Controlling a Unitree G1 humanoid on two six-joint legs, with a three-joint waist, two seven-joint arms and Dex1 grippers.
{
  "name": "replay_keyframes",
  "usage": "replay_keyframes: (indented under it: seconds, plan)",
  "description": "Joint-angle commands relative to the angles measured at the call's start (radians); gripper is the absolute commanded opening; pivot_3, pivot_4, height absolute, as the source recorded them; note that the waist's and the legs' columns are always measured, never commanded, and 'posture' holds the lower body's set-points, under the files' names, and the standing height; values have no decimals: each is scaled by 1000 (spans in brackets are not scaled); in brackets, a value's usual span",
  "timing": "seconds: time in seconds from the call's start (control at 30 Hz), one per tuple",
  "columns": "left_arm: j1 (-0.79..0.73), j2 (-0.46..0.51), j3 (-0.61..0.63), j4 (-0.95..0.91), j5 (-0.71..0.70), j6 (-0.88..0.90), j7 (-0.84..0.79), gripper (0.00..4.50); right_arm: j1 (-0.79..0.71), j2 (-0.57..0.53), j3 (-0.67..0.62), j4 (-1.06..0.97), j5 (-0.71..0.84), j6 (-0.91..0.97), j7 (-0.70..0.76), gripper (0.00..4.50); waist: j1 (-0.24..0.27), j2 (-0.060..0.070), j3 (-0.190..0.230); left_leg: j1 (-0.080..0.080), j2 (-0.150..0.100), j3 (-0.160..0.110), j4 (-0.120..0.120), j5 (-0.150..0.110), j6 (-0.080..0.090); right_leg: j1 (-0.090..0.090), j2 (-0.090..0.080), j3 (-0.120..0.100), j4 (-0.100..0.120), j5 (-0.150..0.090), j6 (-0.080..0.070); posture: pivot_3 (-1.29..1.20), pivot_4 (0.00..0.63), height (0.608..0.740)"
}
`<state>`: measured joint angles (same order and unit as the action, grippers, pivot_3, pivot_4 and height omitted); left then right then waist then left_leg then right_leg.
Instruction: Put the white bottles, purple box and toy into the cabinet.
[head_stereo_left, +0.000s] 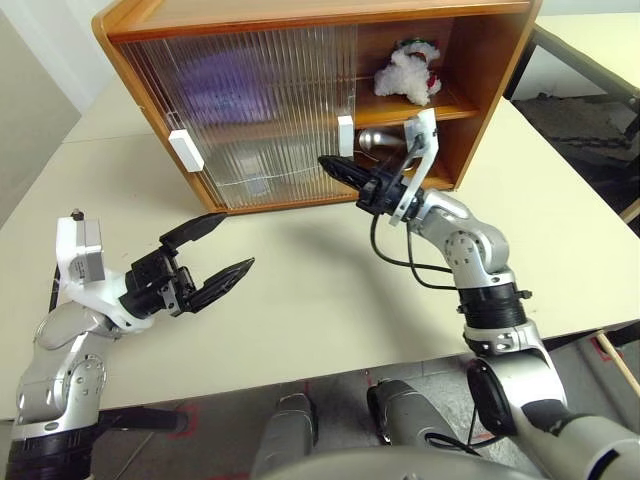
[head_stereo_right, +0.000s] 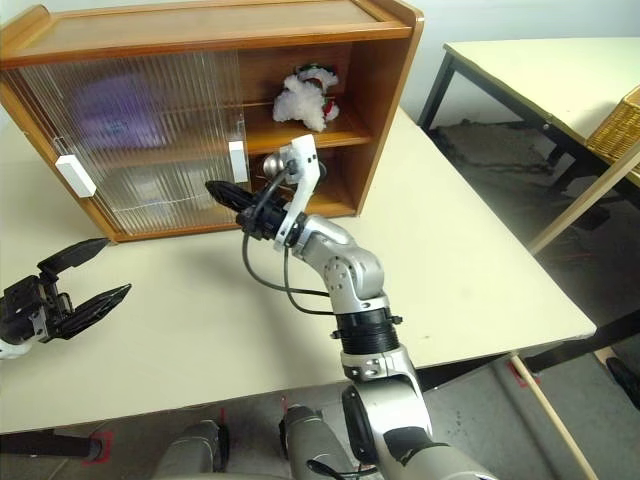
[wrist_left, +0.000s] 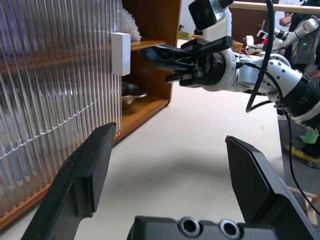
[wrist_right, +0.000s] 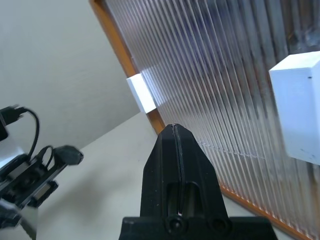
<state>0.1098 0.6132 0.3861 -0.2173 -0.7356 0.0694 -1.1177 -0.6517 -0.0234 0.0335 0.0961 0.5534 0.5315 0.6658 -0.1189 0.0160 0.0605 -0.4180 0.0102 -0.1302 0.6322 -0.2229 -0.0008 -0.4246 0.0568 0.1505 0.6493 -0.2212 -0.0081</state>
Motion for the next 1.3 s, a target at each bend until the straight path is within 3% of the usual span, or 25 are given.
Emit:
replay_keyframes:
  seconds: [0.03, 0.4, 1.3]
  plan:
    - [2, 2, -1, -8, 10, -3, 3, 4500, -31, 27, 28, 44, -46, -43, -28, 38, 2, 0, 0, 0, 0, 0, 0, 0, 0, 0, 0, 0, 0, 0, 0, -93, 88, 740]
    - [-4, 6, 4, -4, 13, -8, 7, 4500, -176, 36, -30, 283, -157, -221, -113, 38, 17, -2, -1, 0, 1, 0, 0, 0, 0, -1, 0, -1, 1, 1, -2, -92, 73, 740]
    - [-35, 6, -4, 27, 20, -7, -4, 4500, -192, -162, -109, 392, -256, -320, -195, 38, 20, -3, -2, 0, 0, 0, 9, 1, 1, 2, 0, -1, 1, 14, 0, -135, 65, 740]
